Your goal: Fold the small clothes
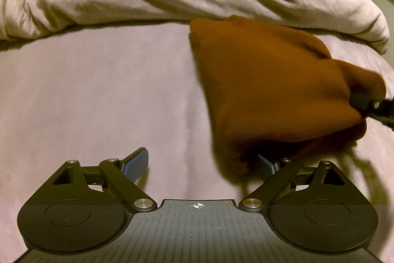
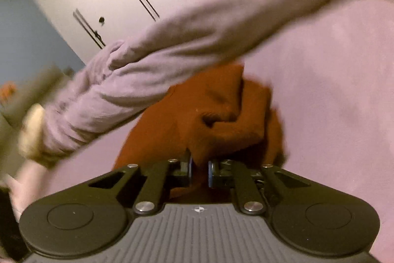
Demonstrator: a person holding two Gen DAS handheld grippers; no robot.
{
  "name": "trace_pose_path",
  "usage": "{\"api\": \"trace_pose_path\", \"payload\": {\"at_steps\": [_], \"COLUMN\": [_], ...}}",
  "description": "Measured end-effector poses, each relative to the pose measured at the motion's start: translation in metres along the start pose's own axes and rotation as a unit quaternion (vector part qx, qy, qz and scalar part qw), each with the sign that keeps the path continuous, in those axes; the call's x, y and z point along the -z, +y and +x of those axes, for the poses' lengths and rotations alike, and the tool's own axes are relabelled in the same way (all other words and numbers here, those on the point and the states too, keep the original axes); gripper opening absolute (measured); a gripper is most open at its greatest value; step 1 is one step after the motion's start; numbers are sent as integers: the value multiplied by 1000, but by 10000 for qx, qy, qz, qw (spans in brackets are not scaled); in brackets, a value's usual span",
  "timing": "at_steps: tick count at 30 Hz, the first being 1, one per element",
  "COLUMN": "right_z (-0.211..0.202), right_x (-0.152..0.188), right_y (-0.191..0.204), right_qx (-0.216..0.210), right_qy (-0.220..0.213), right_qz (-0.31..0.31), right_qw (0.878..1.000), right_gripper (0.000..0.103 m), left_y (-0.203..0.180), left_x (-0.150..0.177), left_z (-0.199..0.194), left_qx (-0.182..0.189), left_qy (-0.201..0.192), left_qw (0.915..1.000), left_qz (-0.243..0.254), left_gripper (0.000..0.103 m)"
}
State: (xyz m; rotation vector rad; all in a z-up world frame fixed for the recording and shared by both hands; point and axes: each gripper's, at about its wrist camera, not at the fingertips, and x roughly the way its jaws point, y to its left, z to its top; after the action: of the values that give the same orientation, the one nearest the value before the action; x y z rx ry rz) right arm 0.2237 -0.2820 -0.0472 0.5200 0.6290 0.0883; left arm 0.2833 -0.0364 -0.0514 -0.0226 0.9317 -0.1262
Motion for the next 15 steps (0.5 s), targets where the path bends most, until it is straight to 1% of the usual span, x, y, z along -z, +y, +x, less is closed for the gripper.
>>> {"api": "trace_pose_path", "payload": {"at_steps": [1,3,4,5,6,7,9,11,13,14,15], "right_z": [-1,8,11,13,9,4,-8,-22,-30,-30,-28], "right_x": [1,9,13,18,18,16,9,4,0,-2,-3], "right_y": [2,-4,-9,-14,-16,-16,-15,-11,-2,8,15], "right_qx": [161,383,463,459,404,404,643,807,902,905,873], "right_qy": [-23,174,302,370,350,332,208,-72,-320,-466,-516], "right_qz": [-244,-437,-489,-537,-558,-549,-532,-682,-907,-1094,-1249], "right_qw": [9996,9982,9973,9968,9970,9971,9963,9944,9913,9888,9870], "right_gripper": [10,10,11,12,16,31,43,43,42,42,42], "left_y": [2,6,8,12,16,21,29,32,25,18,12], "left_x": [1,6,7,8,8,6,-1,-16,-28,-34,-38], "left_z": [0,-3,-6,-13,-21,-31,-48,-57,-56,-53,-50], "left_qx": [-18,-50,-72,-185,-331,-413,-421,-324,-154,-55,56], "left_qy": [36,144,168,149,81,-45,-310,-503,-580,-596,-617], "left_qw": [10000,9998,9998,9996,9993,9989,9986,9982,9981,9981,9980], "left_qz": [12,93,124,152,178,197,93,-99,-165,-160,-140], "left_gripper": [95,95,94,92,92,92,92,94,94,94,94]}}
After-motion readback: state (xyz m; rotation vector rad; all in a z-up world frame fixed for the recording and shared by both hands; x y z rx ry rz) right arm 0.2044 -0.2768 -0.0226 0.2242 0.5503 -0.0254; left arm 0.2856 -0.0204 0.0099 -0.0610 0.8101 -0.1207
